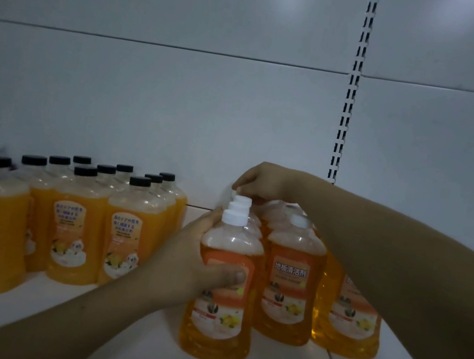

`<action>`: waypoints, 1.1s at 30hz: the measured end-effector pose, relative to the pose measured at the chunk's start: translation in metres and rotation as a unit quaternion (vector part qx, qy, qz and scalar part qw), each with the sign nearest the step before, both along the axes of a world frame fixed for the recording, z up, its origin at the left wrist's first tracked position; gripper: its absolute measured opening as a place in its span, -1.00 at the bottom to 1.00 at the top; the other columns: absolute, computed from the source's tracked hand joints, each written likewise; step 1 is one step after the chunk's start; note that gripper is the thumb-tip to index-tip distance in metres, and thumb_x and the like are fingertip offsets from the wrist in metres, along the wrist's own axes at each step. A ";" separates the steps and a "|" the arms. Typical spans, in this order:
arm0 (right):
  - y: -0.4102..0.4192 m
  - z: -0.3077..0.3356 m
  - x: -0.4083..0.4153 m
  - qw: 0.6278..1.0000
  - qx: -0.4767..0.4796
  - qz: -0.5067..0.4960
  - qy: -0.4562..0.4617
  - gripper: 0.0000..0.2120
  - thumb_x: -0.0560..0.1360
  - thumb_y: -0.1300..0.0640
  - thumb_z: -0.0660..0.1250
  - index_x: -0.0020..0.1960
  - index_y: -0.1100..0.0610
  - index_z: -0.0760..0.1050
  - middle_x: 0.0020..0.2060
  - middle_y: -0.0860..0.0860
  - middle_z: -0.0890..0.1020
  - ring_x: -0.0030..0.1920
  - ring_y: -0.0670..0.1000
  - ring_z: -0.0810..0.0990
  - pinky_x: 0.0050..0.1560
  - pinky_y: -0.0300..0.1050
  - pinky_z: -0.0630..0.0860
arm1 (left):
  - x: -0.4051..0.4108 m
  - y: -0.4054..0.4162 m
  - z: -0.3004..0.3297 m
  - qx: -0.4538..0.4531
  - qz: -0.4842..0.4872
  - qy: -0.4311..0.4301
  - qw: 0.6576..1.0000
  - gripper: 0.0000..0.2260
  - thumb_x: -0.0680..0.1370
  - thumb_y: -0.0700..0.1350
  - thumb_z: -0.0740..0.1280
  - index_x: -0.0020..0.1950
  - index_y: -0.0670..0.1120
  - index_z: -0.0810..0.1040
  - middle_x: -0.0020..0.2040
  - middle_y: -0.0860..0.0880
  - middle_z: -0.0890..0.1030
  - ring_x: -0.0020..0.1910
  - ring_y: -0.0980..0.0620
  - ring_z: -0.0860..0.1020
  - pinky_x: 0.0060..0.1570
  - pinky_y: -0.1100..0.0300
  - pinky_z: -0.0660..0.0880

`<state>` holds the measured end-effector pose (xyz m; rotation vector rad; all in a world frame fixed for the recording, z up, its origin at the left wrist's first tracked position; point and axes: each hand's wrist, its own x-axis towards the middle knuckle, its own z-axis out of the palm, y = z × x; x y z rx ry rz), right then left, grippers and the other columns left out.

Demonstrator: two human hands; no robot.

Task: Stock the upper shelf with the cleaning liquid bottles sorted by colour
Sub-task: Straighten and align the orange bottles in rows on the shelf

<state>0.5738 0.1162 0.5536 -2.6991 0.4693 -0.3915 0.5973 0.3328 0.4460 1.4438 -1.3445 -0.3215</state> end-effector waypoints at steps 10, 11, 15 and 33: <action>0.002 -0.002 0.001 0.997 -0.073 0.006 -0.008 -0.77 0.52 0.21 0.35 0.16 0.10 0.62 0.05 0.02 0.65 -0.04 -0.05 0.61 -0.22 -0.46 0.43 | 0.003 -0.001 -0.001 0.012 0.009 -0.013 1.000 -0.32 0.33 -0.05 0.53 0.37 0.20 0.30 0.08 0.13 0.61 0.00 0.17 0.63 -0.12 0.20 0.60; 0.001 -0.001 0.000 0.997 -0.073 0.004 -0.007 -0.77 0.51 0.23 0.35 0.15 0.12 0.63 0.00 0.01 0.66 -0.10 -0.08 0.61 -0.25 -0.46 0.42 | 0.004 -0.001 -0.001 0.014 0.010 -0.015 1.000 -0.31 0.33 -0.05 0.53 0.37 0.20 0.29 0.08 0.14 0.61 -0.01 0.18 0.63 -0.13 0.21 0.60; -0.001 0.000 -0.003 0.999 -0.044 -0.003 -0.010 -0.76 0.51 0.25 0.36 0.16 0.14 0.62 -0.14 -0.06 0.65 -0.24 -0.15 0.60 -0.26 -0.45 0.45 | 0.004 -0.001 0.000 0.020 0.010 -0.014 1.000 -0.29 0.33 -0.06 0.53 0.39 0.19 0.27 0.10 0.12 0.61 0.00 0.16 0.63 -0.10 0.18 0.61; 0.006 -0.001 -0.007 0.998 -0.004 -0.049 -0.038 -0.81 0.46 0.29 0.41 0.06 0.17 0.65 -0.20 -0.03 0.64 -0.22 -0.07 0.65 -0.07 -0.25 0.60 | 0.002 0.005 0.000 0.000 0.040 -0.057 0.998 -0.40 0.33 0.01 0.53 0.31 0.21 0.38 0.09 0.14 0.60 0.01 0.18 0.61 -0.06 0.14 0.62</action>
